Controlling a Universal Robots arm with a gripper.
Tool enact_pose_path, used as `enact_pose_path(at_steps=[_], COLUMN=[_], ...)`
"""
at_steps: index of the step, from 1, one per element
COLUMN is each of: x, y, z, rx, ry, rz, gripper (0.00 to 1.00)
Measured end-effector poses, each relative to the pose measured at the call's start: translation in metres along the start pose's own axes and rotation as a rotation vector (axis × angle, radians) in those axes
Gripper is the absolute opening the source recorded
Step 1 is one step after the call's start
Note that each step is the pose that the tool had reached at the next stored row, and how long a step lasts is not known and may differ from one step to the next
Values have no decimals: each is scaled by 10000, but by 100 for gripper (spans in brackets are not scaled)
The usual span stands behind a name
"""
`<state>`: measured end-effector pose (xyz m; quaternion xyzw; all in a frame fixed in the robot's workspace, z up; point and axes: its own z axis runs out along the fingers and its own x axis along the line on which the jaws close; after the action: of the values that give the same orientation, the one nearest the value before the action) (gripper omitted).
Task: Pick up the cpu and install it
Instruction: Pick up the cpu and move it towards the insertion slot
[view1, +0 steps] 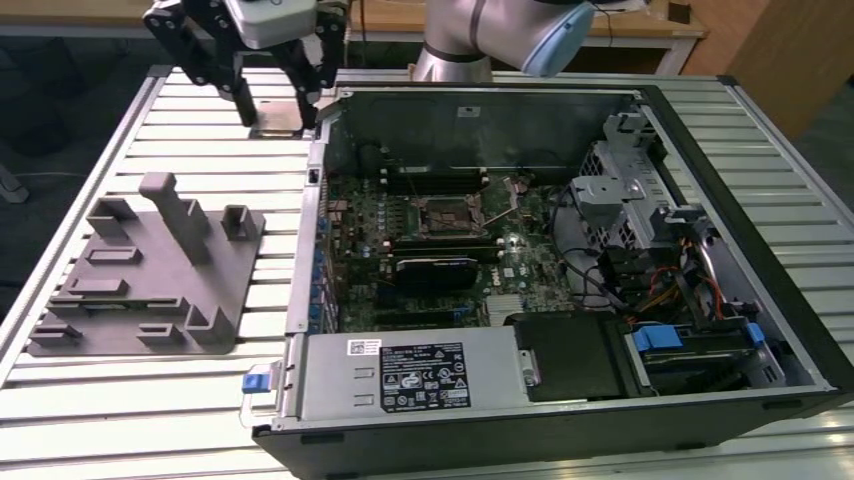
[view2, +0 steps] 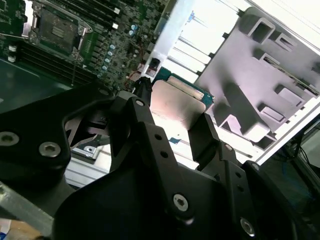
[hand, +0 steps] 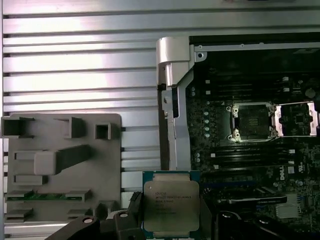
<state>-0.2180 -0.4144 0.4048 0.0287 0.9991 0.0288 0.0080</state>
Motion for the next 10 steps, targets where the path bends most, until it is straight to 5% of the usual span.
enact_pose_path(at_steps=[10], x=[-306], y=[18], z=[6], rx=[1], ry=[16], rz=[1], gripper=[54])
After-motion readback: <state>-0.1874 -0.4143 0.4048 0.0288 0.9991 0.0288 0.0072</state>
